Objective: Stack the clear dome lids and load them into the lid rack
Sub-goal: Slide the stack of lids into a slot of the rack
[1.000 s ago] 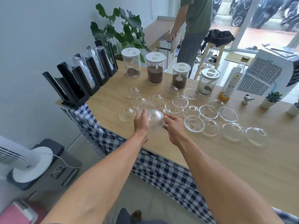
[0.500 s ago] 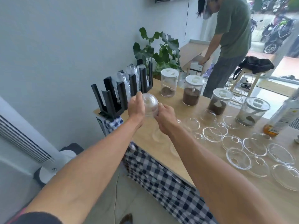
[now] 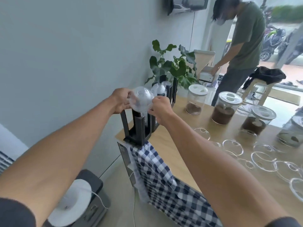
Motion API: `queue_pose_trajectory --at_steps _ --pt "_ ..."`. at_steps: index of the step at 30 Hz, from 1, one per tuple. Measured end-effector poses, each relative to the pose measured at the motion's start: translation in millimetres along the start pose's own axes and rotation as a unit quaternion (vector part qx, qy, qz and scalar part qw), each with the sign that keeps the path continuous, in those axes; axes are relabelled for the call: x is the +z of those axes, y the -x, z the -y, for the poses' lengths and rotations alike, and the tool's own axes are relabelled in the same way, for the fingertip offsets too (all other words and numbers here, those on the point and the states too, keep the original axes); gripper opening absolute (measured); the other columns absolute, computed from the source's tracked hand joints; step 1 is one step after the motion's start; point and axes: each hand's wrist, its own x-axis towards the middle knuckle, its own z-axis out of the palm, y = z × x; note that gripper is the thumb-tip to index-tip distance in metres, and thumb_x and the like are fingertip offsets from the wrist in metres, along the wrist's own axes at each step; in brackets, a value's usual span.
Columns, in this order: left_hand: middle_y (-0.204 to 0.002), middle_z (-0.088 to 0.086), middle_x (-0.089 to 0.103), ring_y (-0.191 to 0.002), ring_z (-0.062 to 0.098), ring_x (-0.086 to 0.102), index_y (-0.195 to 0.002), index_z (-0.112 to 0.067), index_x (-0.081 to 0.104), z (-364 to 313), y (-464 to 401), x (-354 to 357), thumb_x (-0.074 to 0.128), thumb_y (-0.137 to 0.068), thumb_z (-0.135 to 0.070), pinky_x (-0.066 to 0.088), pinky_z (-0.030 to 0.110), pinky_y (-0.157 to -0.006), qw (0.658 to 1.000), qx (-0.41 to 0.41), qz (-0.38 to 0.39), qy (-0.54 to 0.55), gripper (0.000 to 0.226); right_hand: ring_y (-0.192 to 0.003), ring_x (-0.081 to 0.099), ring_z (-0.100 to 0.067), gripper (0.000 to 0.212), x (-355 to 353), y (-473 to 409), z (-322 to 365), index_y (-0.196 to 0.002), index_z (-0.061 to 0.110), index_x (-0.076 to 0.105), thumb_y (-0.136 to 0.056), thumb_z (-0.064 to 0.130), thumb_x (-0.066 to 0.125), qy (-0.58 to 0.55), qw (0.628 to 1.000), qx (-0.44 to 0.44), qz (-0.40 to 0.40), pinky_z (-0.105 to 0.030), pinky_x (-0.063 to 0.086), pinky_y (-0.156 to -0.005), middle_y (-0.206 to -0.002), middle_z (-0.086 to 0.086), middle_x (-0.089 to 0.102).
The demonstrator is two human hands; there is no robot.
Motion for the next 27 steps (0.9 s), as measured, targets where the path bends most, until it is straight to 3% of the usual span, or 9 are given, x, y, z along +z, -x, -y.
queue_pose_trajectory --at_steps 2,4,7,9,12,14,20,24,27 --pt "-0.100 0.008 0.066 -0.087 0.028 0.067 -0.086 -0.008 0.068 1 -19 -18 0.054 -0.094 -0.006 0.057 0.036 -0.078 0.997 -0.023 0.047 -0.055 0.016 -0.073 0.050 -0.025 0.017 11 -7 -3 -0.091 -0.001 0.059 -0.095 -0.005 0.043 0.005 1.000 0.012 -0.011 -0.068 0.053 -0.095 -0.082 -0.010 0.050" --pt "-0.106 0.007 0.064 -0.091 0.027 0.063 -0.093 -0.010 0.068 3 -37 -32 0.055 -0.099 -0.013 0.051 0.032 -0.077 0.991 -0.034 0.083 -0.099 0.014 -0.068 0.050 -0.023 0.024 22 -13 -8 -0.082 0.007 0.057 -0.093 -0.010 0.043 0.013 0.999 0.018 -0.036 -0.056 0.061 -0.081 -0.077 -0.009 0.049" --pt "-0.113 0.007 0.066 -0.099 0.025 0.059 -0.097 -0.011 0.069 11 -64 -46 0.055 -0.101 -0.014 0.048 0.031 -0.081 0.984 -0.032 0.121 -0.129 0.015 -0.059 0.044 -0.017 0.033 33 -19 -19 -0.070 0.013 0.050 -0.091 -0.010 0.042 0.016 0.998 0.027 -0.060 -0.041 0.034 -0.066 -0.071 -0.005 0.043" --pt "-0.108 0.004 0.070 -0.100 0.022 0.061 -0.100 -0.012 0.073 14 -75 -50 0.058 -0.101 -0.013 0.044 0.030 -0.084 0.976 -0.015 0.149 -0.158 0.015 -0.070 0.053 -0.016 0.026 36 -22 -22 -0.078 0.008 0.059 -0.091 -0.007 0.042 0.018 0.997 0.036 -0.066 -0.051 0.060 -0.086 -0.080 -0.007 0.045" --pt "-0.101 0.000 0.070 -0.101 0.019 0.059 -0.110 -0.010 0.073 16 -87 -52 0.056 -0.102 -0.014 0.039 0.031 -0.086 0.963 0.000 0.182 -0.199 0.019 -0.058 0.037 -0.018 0.034 39 -25 -24 -0.065 0.018 0.039 -0.086 -0.008 0.041 0.030 0.996 0.045 -0.077 -0.036 0.036 -0.049 -0.068 -0.004 0.034" --pt "-0.109 0.003 0.071 -0.102 0.019 0.060 -0.122 -0.001 0.069 14 -94 -55 0.054 -0.104 -0.014 0.039 0.031 -0.089 0.956 -0.007 0.203 -0.212 0.027 -0.051 0.028 -0.016 0.037 39 -28 -28 -0.063 0.021 0.034 -0.084 -0.008 0.044 0.043 0.994 0.053 -0.083 -0.035 0.022 -0.050 -0.063 -0.002 0.031" --pt "-0.103 0.005 0.074 -0.095 0.018 0.065 -0.106 -0.007 0.072 23 -109 -64 0.061 -0.100 -0.012 0.050 0.027 -0.077 0.946 -0.061 0.244 -0.206 0.014 -0.063 0.047 -0.023 0.022 44 -36 -42 -0.080 0.013 0.063 -0.085 -0.008 0.056 0.084 0.987 0.080 -0.112 -0.037 0.043 -0.055 -0.072 -0.010 0.053" --pt "-0.103 0.001 0.069 -0.092 0.021 0.059 -0.099 -0.015 0.073 36 -125 -70 0.064 -0.098 -0.026 0.050 0.033 -0.087 0.929 -0.106 0.252 -0.248 0.015 -0.069 0.051 -0.028 0.023 41 -39 -57 -0.098 0.007 0.076 -0.087 -0.007 0.061 0.025 0.987 0.110 -0.115 -0.040 0.051 -0.064 -0.078 -0.014 0.054" --pt "-0.095 0.000 0.071 -0.089 0.019 0.061 -0.096 -0.012 0.075 46 -136 -69 0.066 -0.097 -0.025 0.051 0.032 -0.089 0.930 -0.123 0.246 -0.244 0.015 -0.065 0.049 -0.025 0.020 38 -36 -61 -0.079 0.000 0.068 -0.091 -0.013 0.058 -0.003 0.986 0.120 -0.114 -0.037 0.048 -0.066 -0.073 -0.016 0.054"
